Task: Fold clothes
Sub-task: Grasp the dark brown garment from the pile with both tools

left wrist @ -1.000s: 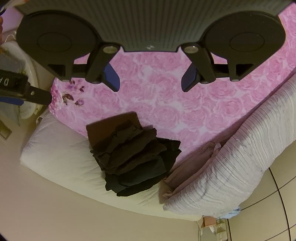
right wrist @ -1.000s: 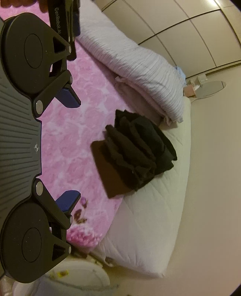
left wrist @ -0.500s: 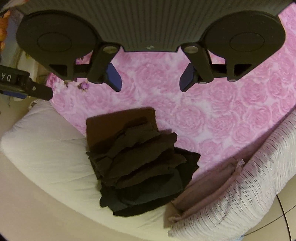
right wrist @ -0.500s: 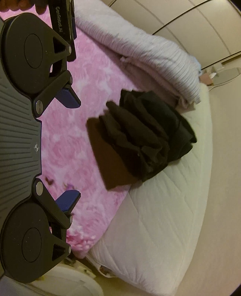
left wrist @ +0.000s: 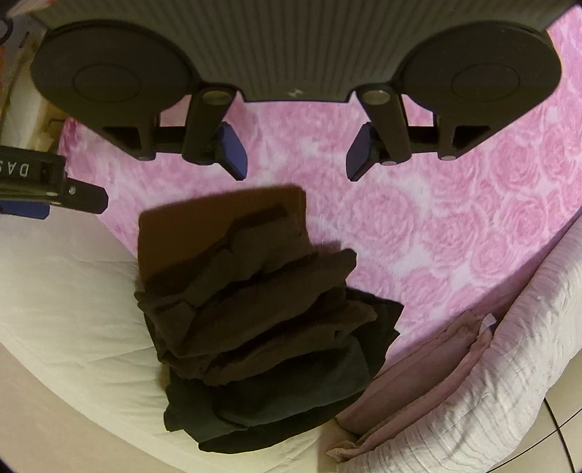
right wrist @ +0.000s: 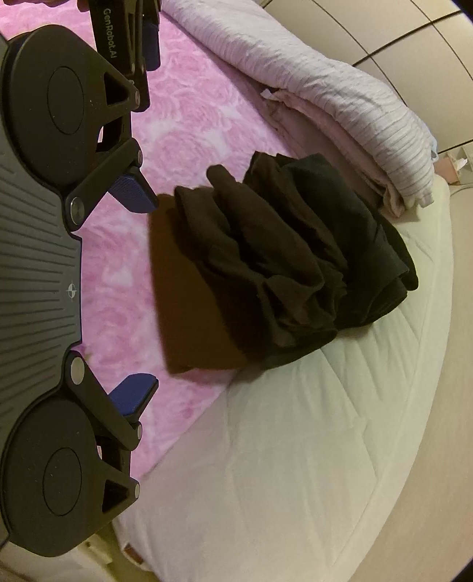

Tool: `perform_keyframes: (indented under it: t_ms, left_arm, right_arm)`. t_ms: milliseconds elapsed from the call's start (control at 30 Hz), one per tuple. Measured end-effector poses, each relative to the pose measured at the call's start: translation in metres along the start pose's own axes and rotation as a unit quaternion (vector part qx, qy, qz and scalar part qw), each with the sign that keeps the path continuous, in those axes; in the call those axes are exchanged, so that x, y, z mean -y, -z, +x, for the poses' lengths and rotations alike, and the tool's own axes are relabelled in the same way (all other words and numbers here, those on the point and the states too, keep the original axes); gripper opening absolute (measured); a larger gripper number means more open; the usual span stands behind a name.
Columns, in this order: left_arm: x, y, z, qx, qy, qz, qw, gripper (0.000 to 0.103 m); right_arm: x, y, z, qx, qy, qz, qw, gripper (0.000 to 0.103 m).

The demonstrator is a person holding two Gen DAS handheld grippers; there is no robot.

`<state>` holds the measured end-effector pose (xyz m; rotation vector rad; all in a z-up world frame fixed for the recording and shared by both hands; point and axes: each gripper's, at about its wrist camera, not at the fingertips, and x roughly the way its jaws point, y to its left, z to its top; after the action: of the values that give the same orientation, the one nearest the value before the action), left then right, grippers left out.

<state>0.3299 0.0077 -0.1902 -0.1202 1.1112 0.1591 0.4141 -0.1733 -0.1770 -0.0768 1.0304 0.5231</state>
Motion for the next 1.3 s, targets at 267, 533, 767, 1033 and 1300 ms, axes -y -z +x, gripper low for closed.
perform_keyframes:
  t_ms: [267,533,767,1033,1300]
  left_arm:
    - [0.010,-0.038,0.060,0.007,-0.004,0.025,0.9997,0.043]
    - [0.021,-0.068,0.117,0.032,0.012,0.067,0.9972,0.043]
    - [0.020,-0.085,0.156,0.053,0.027,0.092,0.9940,0.049]
    - [0.023,-0.094,0.191,0.054,0.030,0.104,0.9927,0.059]
    - [0.016,-0.087,0.189,0.083,0.064,0.112,0.9881,0.024]
  right_arm:
    - [0.018,-0.037,0.046,0.010,-0.023,0.007,1.000,0.076]
    - [0.028,-0.076,0.087,0.047,-0.066,0.052,0.995,0.070]
    - [0.045,-0.094,0.118,0.057,-0.103,0.119,0.986,0.053]
    - [0.047,-0.101,0.147,0.035,-0.085,0.124,0.988,0.053]
    - [0.043,-0.102,0.160,0.031,-0.090,0.114,0.989,0.024]
